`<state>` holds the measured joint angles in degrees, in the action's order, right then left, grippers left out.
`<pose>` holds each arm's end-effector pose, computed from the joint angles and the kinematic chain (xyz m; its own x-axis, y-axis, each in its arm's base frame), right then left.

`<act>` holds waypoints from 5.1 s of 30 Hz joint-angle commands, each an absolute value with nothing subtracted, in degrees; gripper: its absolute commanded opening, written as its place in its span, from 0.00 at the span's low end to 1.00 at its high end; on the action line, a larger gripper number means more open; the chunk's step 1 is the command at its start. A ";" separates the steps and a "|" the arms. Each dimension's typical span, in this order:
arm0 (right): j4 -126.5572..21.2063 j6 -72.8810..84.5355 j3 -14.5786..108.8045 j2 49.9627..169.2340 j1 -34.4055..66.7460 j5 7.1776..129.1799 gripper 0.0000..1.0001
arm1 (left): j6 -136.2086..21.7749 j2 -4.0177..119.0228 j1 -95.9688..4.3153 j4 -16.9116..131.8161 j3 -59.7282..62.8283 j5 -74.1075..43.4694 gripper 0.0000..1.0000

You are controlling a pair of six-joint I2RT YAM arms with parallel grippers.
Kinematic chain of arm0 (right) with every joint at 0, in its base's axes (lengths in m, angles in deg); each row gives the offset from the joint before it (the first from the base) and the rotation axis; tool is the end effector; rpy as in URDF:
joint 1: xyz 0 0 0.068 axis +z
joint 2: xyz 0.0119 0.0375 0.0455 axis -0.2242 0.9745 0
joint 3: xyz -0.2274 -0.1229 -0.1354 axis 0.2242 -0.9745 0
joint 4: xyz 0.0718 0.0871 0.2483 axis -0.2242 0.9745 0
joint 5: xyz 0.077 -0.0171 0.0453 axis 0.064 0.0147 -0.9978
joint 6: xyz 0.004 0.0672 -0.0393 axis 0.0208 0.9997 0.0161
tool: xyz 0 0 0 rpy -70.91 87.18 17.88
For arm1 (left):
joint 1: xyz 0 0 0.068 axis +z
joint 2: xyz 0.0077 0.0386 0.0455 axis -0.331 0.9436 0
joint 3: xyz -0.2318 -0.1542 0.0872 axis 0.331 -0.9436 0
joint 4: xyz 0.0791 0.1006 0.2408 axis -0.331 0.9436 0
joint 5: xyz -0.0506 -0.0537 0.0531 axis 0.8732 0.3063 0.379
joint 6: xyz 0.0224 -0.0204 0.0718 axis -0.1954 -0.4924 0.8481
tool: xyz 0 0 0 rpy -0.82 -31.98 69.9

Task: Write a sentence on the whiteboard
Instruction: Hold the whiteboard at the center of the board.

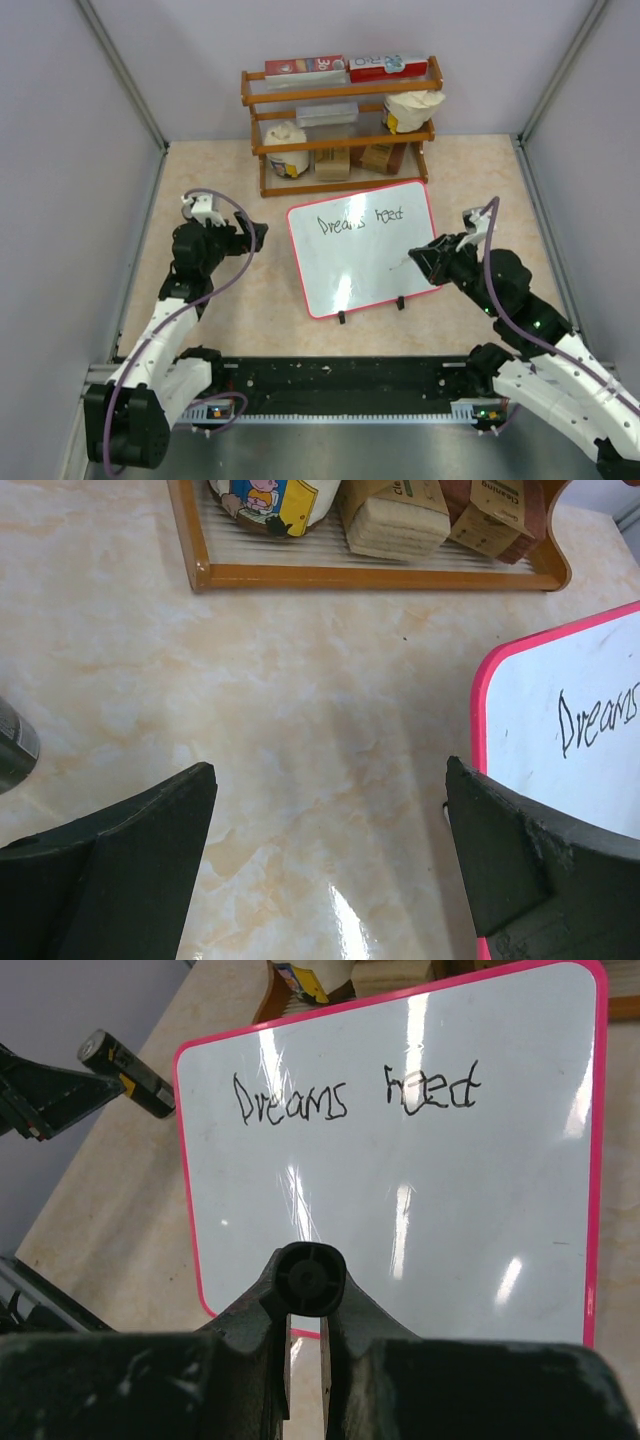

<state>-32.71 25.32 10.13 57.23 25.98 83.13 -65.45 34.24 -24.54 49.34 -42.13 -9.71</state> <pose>0.1235 0.0888 0.3274 -0.3617 0.2729 -0.8915 -0.4081 0.8134 0.4145 0.2379 -0.0378 0.2570 -0.3263 -0.3008 -0.8961 0.2228 0.8968 -0.3822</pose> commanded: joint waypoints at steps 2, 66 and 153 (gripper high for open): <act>-38.59 23.53 11.03 62.17 25.98 79.52 0.00 | -64.71 31.41 -24.25 54.54 -37.75 -7.41 0.99; -48.09 24.33 9.01 67.28 10.95 68.52 0.00 | -72.18 34.92 -22.40 49.01 -45.48 12.37 0.99; -50.63 22.30 7.34 68.33 10.95 67.03 0.00 | -59.35 74.47 -26.36 40.75 -26.23 38.91 0.00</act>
<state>-47.05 23.39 7.44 68.40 11.60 66.93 -66.04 73.78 -26.33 39.17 -26.35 42.83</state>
